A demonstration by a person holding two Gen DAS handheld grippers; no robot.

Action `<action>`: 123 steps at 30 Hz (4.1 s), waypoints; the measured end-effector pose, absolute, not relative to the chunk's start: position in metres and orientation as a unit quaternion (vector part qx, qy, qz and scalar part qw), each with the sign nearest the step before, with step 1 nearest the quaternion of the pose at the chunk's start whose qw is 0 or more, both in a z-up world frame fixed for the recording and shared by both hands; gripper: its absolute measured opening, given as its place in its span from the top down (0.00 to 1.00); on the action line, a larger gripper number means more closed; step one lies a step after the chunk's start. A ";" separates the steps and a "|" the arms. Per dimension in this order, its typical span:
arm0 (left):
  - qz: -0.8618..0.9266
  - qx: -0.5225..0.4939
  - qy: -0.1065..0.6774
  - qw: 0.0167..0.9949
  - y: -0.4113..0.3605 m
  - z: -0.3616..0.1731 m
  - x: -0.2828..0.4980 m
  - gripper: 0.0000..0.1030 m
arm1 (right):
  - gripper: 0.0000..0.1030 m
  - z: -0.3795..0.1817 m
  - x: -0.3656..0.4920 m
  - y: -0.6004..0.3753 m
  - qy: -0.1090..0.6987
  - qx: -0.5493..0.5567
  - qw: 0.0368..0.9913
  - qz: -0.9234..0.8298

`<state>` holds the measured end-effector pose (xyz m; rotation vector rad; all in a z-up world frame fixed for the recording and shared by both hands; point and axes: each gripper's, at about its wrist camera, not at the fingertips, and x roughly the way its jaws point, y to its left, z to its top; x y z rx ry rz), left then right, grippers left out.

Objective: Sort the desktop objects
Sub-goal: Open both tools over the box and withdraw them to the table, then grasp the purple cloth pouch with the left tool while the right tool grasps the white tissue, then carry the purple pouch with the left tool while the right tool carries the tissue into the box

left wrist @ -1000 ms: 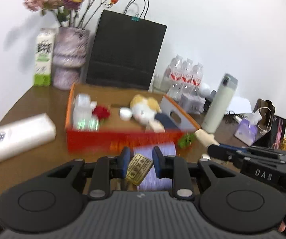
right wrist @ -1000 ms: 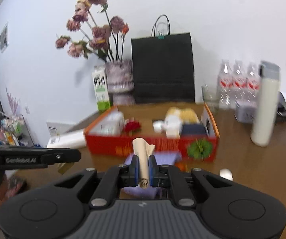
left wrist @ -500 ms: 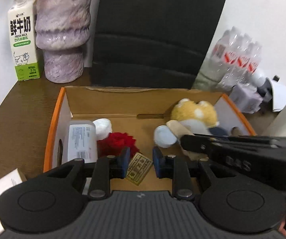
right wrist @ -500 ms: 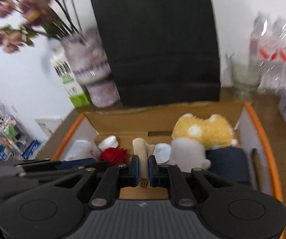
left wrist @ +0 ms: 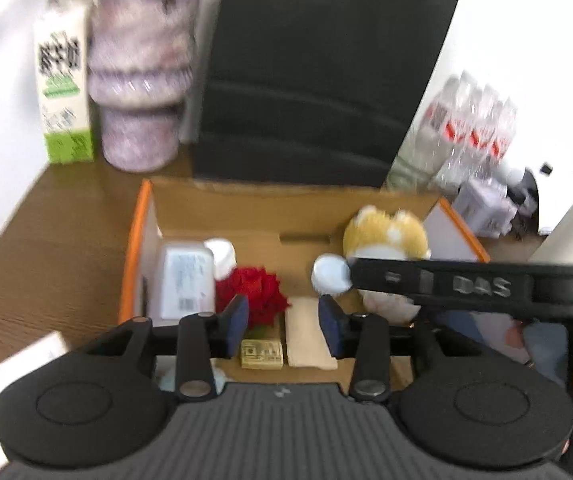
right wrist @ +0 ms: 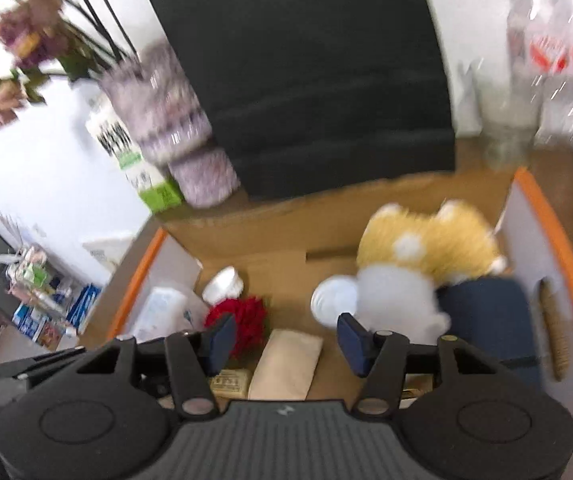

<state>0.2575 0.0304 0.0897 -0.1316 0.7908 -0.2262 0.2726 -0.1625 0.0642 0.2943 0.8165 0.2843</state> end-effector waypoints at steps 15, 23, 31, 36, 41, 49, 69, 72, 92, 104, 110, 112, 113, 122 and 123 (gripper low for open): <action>-0.074 -0.006 0.311 0.947 0.028 0.068 0.053 0.10 | 0.20 0.054 0.050 -0.179 0.325 0.090 0.933 0.125; -0.054 -0.004 0.316 0.947 0.018 0.022 -0.036 0.07 | 0.20 0.001 -0.029 -0.171 0.344 0.034 0.935 0.080; -0.034 0.008 0.311 0.950 0.017 0.009 -0.059 0.03 | 0.20 -0.011 -0.070 -0.162 0.321 0.018 0.945 0.063; -0.039 0.004 0.326 0.944 0.015 0.005 -0.054 0.03 | 0.20 -0.015 -0.070 -0.166 0.319 0.025 0.946 0.056; -0.064 0.012 0.321 0.945 0.010 0.010 -0.044 0.03 | 0.22 -0.011 -0.057 -0.176 0.314 0.037 0.947 0.060; -0.103 0.021 0.301 0.948 -0.002 0.026 0.015 0.10 | 0.36 0.002 -0.008 -0.202 0.299 0.047 0.951 0.059; -0.165 -0.080 0.332 0.925 -0.024 0.049 0.112 0.93 | 0.77 -0.025 0.055 -0.234 0.309 0.088 0.946 0.045; -0.162 -0.103 0.294 0.936 -0.011 0.075 0.087 0.96 | 0.77 -0.025 0.055 -0.233 0.308 0.088 0.946 0.040; -0.149 -0.052 0.394 0.905 -0.041 0.012 0.121 0.24 | 0.77 -0.021 -0.029 -0.234 0.302 0.093 0.948 0.030; -0.195 -0.198 0.343 0.897 0.005 0.054 0.082 0.94 | 0.77 -0.025 -0.036 -0.238 0.304 0.103 0.946 0.042; -0.206 -0.186 0.292 0.915 0.028 0.097 0.022 0.94 | 0.77 -0.012 -0.053 -0.230 0.281 0.096 0.953 0.058; -0.204 -0.190 0.298 0.913 0.036 0.101 0.018 0.94 | 0.77 0.000 -0.057 -0.226 0.267 0.093 0.957 0.071; -0.199 -0.183 0.300 0.915 0.039 0.106 0.022 0.94 | 0.77 0.006 -0.055 -0.225 0.262 0.092 0.957 0.078; -0.204 -0.180 0.292 0.917 0.044 0.154 0.150 0.94 | 0.77 0.090 0.050 -0.210 0.211 0.089 0.964 0.137; -0.190 -0.187 0.297 0.917 0.044 0.153 0.171 0.94 | 0.77 0.094 0.066 -0.207 0.213 0.091 0.962 0.143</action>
